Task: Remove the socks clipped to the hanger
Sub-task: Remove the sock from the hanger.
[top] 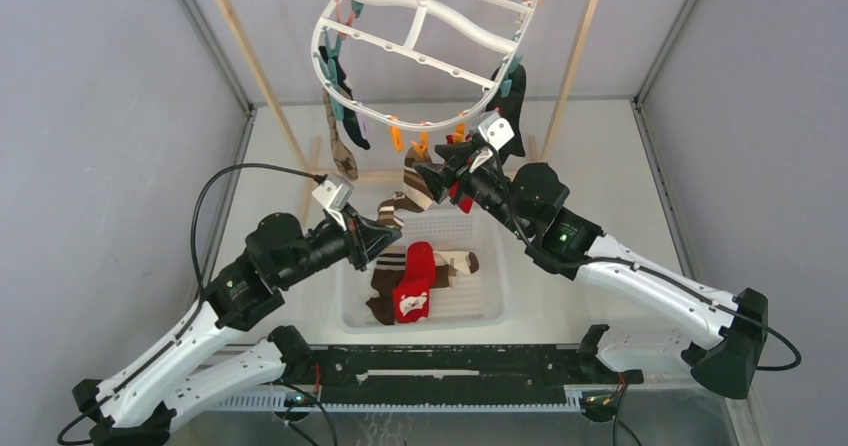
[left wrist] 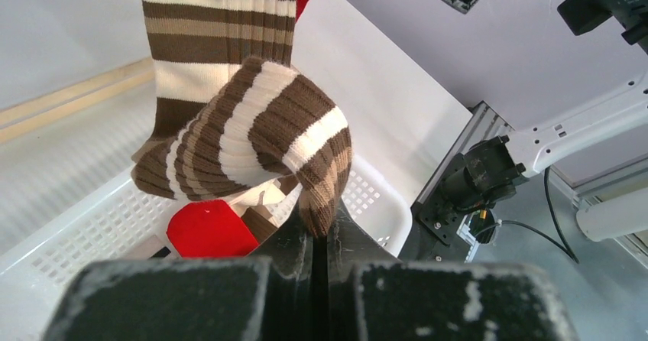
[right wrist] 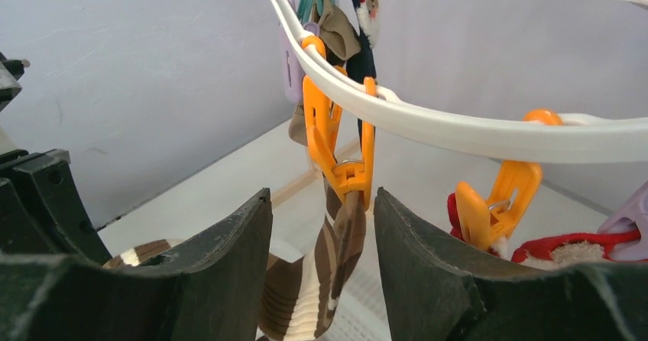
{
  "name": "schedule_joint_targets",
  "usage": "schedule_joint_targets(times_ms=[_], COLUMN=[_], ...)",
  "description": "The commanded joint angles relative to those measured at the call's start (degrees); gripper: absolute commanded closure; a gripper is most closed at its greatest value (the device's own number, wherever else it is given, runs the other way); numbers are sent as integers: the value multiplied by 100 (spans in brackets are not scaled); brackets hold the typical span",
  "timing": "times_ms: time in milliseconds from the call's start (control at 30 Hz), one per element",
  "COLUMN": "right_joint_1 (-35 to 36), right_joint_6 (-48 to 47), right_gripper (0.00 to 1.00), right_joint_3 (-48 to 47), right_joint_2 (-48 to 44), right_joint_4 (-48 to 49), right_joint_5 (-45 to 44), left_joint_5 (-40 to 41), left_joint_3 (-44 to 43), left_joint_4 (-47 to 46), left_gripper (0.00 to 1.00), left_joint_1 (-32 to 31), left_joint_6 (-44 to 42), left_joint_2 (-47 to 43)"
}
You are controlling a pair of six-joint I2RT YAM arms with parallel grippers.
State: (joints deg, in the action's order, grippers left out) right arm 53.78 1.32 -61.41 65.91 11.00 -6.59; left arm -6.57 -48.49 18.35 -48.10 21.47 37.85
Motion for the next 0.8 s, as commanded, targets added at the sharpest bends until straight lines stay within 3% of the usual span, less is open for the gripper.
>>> schedule_joint_targets(times_ms=[0, 767], right_joint_1=[57, -162], right_joint_6=[-99, -67], right_gripper=[42, 41], right_joint_3=[-352, -557], right_joint_2=[115, 498], right_joint_4=[364, 766], right_joint_5=[-111, -256], left_joint_5=[-3, -160], left_joint_3=[-357, -712], left_joint_4=[101, 386], left_gripper=[100, 98], left_joint_1=[-26, -28], left_joint_6=[-20, 25], left_joint_2=[-135, -299])
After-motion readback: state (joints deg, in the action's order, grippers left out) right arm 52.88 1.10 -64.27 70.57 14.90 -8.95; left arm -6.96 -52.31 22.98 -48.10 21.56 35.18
